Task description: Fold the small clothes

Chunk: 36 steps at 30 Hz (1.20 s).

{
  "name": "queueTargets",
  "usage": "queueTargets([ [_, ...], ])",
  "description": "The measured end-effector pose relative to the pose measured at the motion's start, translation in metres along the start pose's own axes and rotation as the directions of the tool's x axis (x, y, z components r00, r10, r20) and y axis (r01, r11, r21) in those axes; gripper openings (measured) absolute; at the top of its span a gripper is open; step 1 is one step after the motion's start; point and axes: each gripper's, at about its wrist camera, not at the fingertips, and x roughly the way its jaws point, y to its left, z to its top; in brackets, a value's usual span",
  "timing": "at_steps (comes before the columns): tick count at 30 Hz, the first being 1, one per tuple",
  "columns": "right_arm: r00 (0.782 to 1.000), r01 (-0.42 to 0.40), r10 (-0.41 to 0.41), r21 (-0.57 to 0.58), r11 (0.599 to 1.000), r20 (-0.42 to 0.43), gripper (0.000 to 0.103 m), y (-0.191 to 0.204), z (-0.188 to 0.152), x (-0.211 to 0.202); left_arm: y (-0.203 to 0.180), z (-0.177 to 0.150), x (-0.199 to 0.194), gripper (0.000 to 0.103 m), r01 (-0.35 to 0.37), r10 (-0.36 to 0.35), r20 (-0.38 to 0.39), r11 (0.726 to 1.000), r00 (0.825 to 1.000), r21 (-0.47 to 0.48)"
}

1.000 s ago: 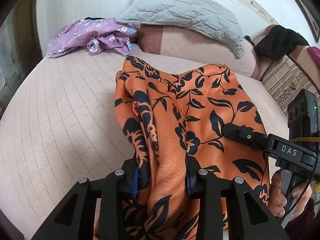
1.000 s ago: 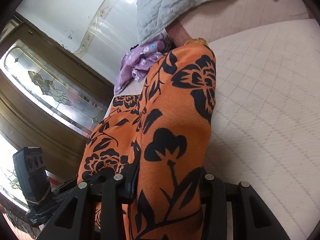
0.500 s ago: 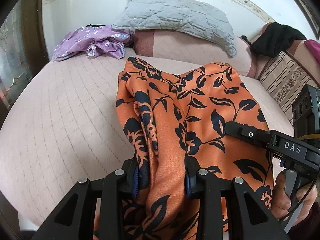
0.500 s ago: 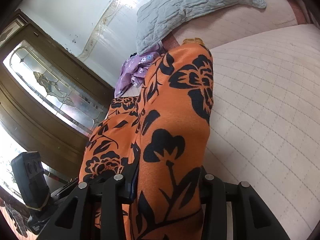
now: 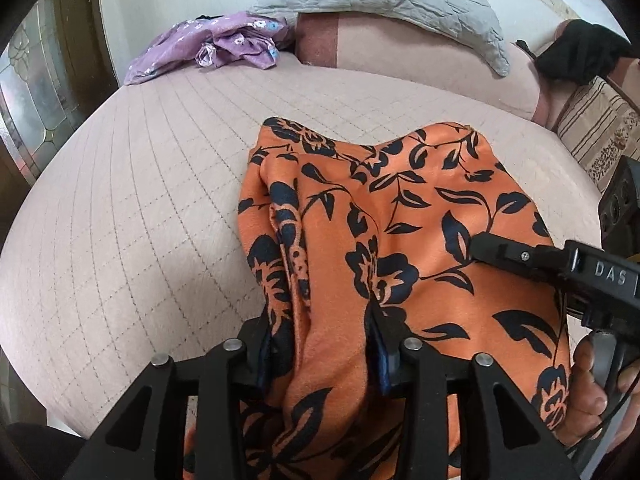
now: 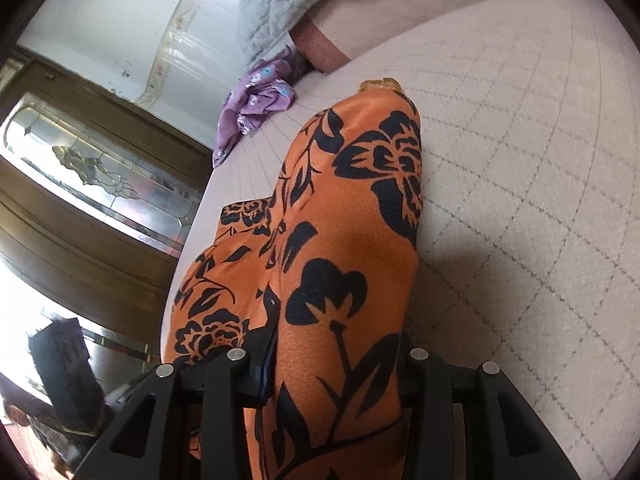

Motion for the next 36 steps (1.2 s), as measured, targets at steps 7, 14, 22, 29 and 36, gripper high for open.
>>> queueTargets([
  [7,0.992,0.124,-0.123,-0.060,0.990,0.021,0.058,0.019,-0.007,-0.013,0.008,0.005,-0.013,0.050,-0.019,0.019,-0.016,0.999,1.000,-0.031],
  [14,0.959,0.261,-0.245,-0.108,0.959,0.141,0.059,0.043,-0.017,-0.046,0.003,0.007,-0.049,0.051,-0.092,0.090,0.105,0.996,0.990,0.016],
  [22,0.949,0.238,-0.180,-0.213,0.948,0.260,0.049,0.078,-0.053,-0.083,0.012,-0.008,-0.048,0.054,-0.191,0.185,0.134,0.981,0.974,0.034],
  [29,0.939,0.342,-0.318,-0.277,0.898,0.128,0.046,0.076,-0.070,-0.037,0.016,-0.016,-0.032,0.059,-0.234,0.226,0.111,0.970,0.968,0.063],
  [36,0.922,0.369,-0.322,-0.244,0.897,0.214,0.046,0.088,-0.074,-0.069,0.018,-0.007,-0.074,0.059,-0.213,0.205,0.175,0.977,0.963,0.025],
])
